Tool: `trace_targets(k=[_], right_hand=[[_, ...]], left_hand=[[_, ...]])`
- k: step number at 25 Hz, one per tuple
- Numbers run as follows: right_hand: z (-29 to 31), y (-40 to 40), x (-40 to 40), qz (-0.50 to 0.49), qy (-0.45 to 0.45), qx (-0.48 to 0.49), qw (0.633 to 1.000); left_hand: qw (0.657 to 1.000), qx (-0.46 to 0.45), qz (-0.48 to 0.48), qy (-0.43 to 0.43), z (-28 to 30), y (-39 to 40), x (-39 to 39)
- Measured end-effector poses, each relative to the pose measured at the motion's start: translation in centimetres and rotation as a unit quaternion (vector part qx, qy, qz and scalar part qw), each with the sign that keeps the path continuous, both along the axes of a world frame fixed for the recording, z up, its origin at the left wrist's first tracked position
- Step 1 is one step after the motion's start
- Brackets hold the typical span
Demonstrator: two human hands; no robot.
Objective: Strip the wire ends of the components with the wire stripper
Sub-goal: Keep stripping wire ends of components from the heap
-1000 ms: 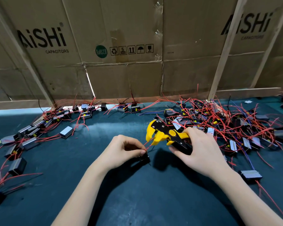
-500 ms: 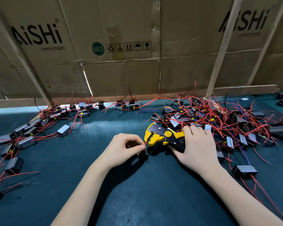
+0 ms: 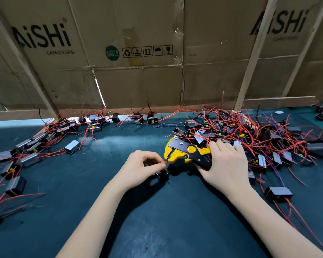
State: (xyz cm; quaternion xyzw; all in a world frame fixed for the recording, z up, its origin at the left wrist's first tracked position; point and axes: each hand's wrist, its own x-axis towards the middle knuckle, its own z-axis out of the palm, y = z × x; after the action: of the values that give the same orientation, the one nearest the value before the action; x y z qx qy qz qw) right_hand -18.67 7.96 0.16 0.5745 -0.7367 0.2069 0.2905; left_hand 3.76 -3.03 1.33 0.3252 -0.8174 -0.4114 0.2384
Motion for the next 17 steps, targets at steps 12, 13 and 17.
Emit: trace_targets(k=[12, 13, 17], right_hand=[[-0.2, 0.0, 0.0, -0.019, -0.008, 0.025, 0.999], [-0.3, -0.1, -0.1, -0.017, 0.005, 0.019, 1.000], [-0.3, -0.2, -0.7, -0.030, -0.003, -0.019, 0.999]], left_hand=[[0.999, 0.011, -0.027, -0.013, 0.2, 0.0, 0.4], [0.999, 0.019, -0.043, -0.019, 0.4, -0.1, 0.7], [0.997, 0.010, -0.074, -0.026, 0.8, 0.0, 1.1]])
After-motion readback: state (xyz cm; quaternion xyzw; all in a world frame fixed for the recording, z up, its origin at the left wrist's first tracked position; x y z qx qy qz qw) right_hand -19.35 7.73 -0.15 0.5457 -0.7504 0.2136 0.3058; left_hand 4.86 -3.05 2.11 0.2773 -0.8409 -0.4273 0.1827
